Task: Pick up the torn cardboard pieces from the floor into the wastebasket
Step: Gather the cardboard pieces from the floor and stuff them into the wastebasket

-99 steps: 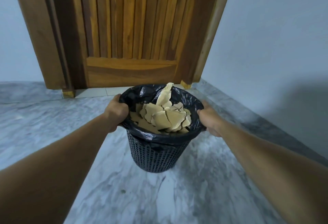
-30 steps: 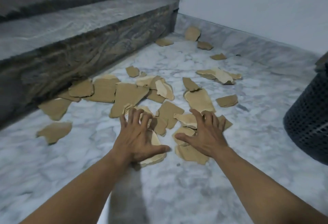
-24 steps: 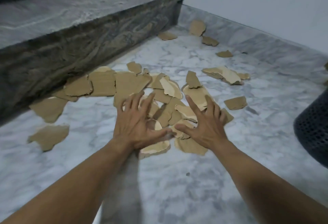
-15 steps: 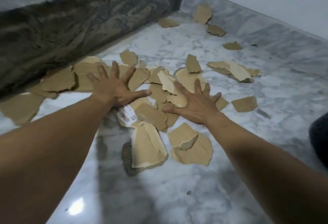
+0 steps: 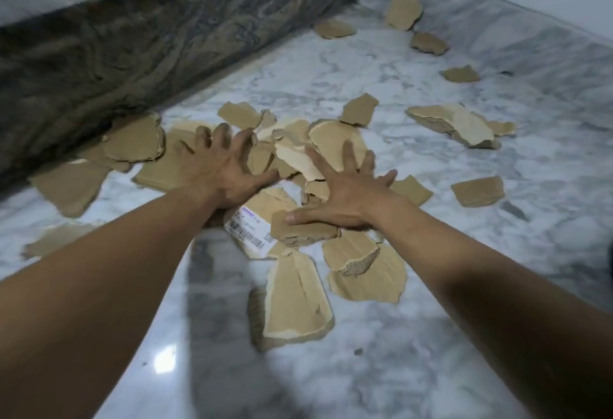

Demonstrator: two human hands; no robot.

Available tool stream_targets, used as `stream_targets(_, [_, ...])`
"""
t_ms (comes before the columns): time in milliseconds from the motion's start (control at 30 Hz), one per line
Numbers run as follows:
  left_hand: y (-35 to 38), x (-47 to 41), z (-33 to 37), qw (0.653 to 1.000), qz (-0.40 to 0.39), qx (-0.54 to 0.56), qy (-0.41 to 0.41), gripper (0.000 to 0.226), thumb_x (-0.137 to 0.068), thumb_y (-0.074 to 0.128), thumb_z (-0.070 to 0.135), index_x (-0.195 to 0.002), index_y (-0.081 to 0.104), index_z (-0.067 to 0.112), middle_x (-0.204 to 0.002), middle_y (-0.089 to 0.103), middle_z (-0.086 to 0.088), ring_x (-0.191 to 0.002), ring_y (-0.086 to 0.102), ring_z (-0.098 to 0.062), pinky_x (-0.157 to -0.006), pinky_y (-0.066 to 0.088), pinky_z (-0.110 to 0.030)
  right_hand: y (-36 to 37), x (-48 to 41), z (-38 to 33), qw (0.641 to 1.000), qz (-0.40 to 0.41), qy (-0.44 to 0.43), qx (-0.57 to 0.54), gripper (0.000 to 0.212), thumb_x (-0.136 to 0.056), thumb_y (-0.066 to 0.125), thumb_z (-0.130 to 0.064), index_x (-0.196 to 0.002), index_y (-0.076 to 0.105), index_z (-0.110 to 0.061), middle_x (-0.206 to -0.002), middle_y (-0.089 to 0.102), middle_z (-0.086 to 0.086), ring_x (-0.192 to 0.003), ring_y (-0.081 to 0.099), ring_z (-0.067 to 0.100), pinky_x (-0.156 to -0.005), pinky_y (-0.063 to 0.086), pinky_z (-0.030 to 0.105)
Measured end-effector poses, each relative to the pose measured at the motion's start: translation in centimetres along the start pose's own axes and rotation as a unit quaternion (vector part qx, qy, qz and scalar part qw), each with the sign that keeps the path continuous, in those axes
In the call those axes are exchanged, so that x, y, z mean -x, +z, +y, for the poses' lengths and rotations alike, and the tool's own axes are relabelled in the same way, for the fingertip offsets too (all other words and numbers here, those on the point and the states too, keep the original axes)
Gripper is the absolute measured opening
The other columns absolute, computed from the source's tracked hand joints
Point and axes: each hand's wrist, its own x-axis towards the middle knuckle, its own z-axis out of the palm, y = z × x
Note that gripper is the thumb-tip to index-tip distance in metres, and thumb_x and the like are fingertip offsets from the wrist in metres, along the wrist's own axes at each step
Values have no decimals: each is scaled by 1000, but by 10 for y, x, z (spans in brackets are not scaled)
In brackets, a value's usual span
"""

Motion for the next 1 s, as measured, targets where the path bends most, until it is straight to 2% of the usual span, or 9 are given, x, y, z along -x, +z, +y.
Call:
stream_targets(167, [-4, 16, 6, 997, 80, 11, -14, 93, -67, 33, 93, -132, 50, 29, -132, 50, -12, -119, 42, -37, -93, 35, -54, 7, 12, -5, 994, 88, -21, 56, 95, -70, 39, -93, -149, -2, -60, -166, 4, 10, -147, 8, 48, -109, 15, 72])
stream_targets(300, [3, 43, 16, 991, 118, 48, -40, 74, -74, 36, 86, -111, 53, 25, -115, 49, -10, -111, 45, -34, -94, 33, -53, -2, 19, -6, 990, 117, -18, 75, 76, -82, 47, -76, -149, 18, -54, -145, 32, 17, -126, 35, 41, -99, 32, 56])
stream_targets(500, [3, 67, 18, 986, 94, 126, -53, 69, -72, 45, 74, -113, 43, 19, -113, 52, -10, -103, 50, -36, -80, 40, -45, -9, 32, -24, 991, 104, -9, 82, 56, -95, 55, -44, -145, 29, -43, -130, 39, 19, -111, 46, 43, -85, 39, 48])
stream_targets(600, [6, 82, 24, 990, 86, 108, -40, 64, -74, 46, 72, -110, 46, 20, -113, 59, -10, -104, 52, -35, -83, 39, -45, -9, 44, -25, 989, 99, -43, 104, 58, -97, 51, -15, -146, 30, -39, -124, 42, 20, -104, 51, 42, -78, 46, 45])
stream_targets(700, [-2, 88, 27, 993, 91, 60, -45, 69, -74, 35, 84, -106, 52, 25, -117, 62, -9, -118, 48, -34, -95, 33, -54, -3, 59, -18, 976, 126, -95, 153, 69, -92, 48, 1, -149, 29, -34, -107, 46, 16, -78, 49, 34, -57, 34, 36])
stream_targets(767, [-5, 97, 20, 995, 42, 47, -74, 88, -71, 21, 98, -121, 55, 34, -141, 52, -11, -142, 28, -42, -106, 15, -72, 3, 66, -10, 974, 133, -105, 150, 68, -90, 47, -2, -148, 29, -34, -102, 44, 14, -77, 51, 34, -55, 35, 35])
stream_targets(833, [1, 114, 12, 990, -19, 84, -110, 105, -60, 12, 107, -143, 38, 48, -162, 27, -8, -150, 4, -49, -104, 0, -82, 10, 72, -5, 984, 117, -76, 108, 57, -92, 45, -20, -142, 27, -41, -119, 45, 15, -104, 52, 41, -81, 45, 52])
stream_targets(900, [10, 137, 9, 989, -17, 78, -127, 109, -60, 10, 107, -149, 28, 47, -161, 24, -9, -145, 15, -49, -103, 13, -78, 23, 79, 0, 996, 73, -27, 47, 52, -91, 39, -57, -139, 21, -45, -145, 30, 17, -134, 31, 47, -101, 23, 75])
stream_targets(1000, [15, 150, 13, 987, 82, 27, -137, 97, -70, 18, 99, -127, 48, 27, -128, 47, -14, -112, 41, -38, -86, 34, -55, 46, 96, 2, 996, 80, -8, 37, 98, -68, 25, -100, -147, 14, -42, -162, 9, 18, -147, 8, 48, -105, 9, 76])
